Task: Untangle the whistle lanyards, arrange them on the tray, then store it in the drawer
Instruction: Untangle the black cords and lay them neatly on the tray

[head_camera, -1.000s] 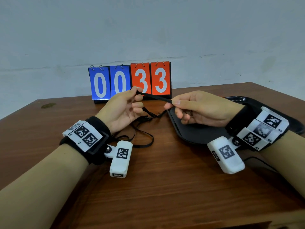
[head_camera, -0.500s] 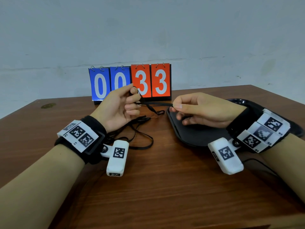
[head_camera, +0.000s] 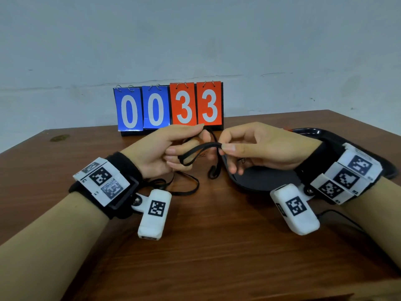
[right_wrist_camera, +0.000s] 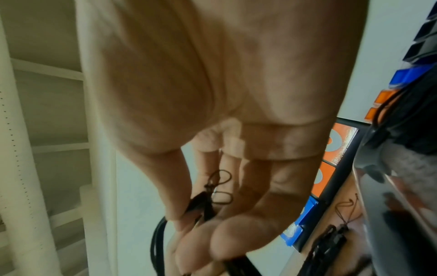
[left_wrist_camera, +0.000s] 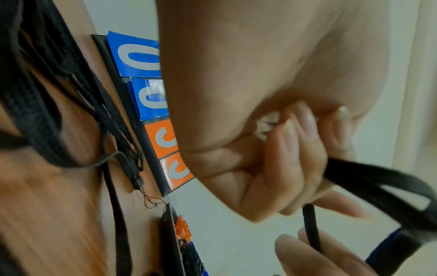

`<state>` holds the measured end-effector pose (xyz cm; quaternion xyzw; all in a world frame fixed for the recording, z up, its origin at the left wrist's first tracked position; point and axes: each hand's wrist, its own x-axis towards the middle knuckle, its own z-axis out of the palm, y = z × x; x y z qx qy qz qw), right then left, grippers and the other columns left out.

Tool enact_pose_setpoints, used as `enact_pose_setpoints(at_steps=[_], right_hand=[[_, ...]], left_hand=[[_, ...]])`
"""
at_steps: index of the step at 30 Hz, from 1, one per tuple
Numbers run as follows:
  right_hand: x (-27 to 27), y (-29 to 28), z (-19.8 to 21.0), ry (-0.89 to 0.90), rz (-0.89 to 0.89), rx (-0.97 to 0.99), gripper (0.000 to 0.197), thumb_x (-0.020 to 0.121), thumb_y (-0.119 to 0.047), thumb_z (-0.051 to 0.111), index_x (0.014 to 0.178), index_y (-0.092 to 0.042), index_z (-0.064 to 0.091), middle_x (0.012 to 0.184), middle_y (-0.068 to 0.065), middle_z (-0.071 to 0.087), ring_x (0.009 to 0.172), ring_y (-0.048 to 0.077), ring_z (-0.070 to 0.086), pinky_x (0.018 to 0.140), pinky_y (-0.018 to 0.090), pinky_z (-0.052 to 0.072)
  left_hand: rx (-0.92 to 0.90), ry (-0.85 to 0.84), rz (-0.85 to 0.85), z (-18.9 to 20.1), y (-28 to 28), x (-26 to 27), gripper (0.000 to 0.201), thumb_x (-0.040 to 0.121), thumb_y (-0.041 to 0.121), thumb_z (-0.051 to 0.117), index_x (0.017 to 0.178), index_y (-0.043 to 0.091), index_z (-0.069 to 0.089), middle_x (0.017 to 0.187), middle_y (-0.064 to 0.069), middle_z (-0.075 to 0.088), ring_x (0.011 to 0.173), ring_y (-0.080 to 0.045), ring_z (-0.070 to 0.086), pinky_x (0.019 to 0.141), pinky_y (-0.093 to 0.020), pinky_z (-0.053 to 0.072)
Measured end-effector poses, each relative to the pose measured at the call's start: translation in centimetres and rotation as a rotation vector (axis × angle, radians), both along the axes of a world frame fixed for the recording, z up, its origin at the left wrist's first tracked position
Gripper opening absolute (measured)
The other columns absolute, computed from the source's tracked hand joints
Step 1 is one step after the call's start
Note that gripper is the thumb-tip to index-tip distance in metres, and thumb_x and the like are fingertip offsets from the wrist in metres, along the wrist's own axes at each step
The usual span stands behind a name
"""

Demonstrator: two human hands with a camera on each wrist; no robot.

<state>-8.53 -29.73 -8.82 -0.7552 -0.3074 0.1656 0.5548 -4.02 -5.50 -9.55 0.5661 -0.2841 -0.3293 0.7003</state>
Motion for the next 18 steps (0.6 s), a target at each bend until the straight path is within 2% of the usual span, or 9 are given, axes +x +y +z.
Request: enact_pose_setpoints(at_steps=[3, 7, 11, 15, 18], right_hand=[[0.2, 0.0, 0.0, -0.011, -0.035, 0.008, 0.012, 0.096, -0.018, 0.056, 0.095, -0.011, 0.066, 0.092, 0.007, 0.066, 0.069, 0.014, 0.059, 0.069, 0.028, 0.049], [0.7, -0.3, -0.2, -0.066, -0.123, -0.014, 0.013, 0.098, -0.02, 0.058, 0.094, -0.016, 0.069, 0.088, 0.007, 0.064, 0.057, 0.012, 0.049, 0.059, 0.023, 0.044], [0.9, -0.3, -0.3, -0.091, -0.162, -0.018, 0.014, 0.1, -0.021, 0.057, 0.094, -0.018, 0.069, 0.089, 0.007, 0.064, 0.048, 0.007, 0.038, 0.051, 0.02, 0.036], [1.0, -0.3, -0.4, -0.109, -0.197, -0.048, 0.015, 0.099, -0.023, 0.058, 0.092, -0.021, 0.071, 0.088, 0.005, 0.065, 0.048, 0.007, 0.038, 0.051, 0.019, 0.036], [1.2, -0.4, -0.5, -0.098, -0.203, -0.046, 0.014, 0.098, -0.025, 0.059, 0.093, -0.021, 0.071, 0.088, 0.005, 0.066, 0.05, 0.009, 0.04, 0.052, 0.021, 0.038]], left_hand=[[-0.043, -0.005, 0.108, 0.0, 0.0, 0.3, 0.036, 0.107, 0.032, 0.044, 0.088, 0.012, 0.067, 0.049, 0.007, 0.029, 0.041, -0.008, 0.014, 0.047, -0.023, 0.014], [-0.121, -0.018, 0.22, -0.2, 0.1, 0.9, 0.033, 0.108, 0.034, 0.043, 0.088, 0.015, 0.061, 0.068, 0.004, 0.038, 0.039, -0.002, 0.027, 0.041, -0.017, 0.018], [-0.183, -0.038, 0.317, -0.3, 0.3, 1.3, 0.031, 0.108, 0.035, 0.043, 0.09, 0.017, 0.061, 0.075, 0.005, 0.049, 0.042, -0.002, 0.028, 0.039, -0.014, 0.02], [-0.246, -0.043, 0.453, -0.3, 0.7, 1.9, 0.03, 0.108, 0.037, 0.045, 0.095, 0.018, 0.064, 0.079, 0.006, 0.057, 0.039, -0.004, 0.026, 0.042, -0.017, 0.015], [-0.276, -0.05, 0.573, -0.2, 0.8, 2.1, 0.03, 0.108, 0.037, 0.046, 0.096, 0.019, 0.066, 0.083, 0.007, 0.064, 0.044, -0.003, 0.026, 0.045, -0.018, 0.015]])
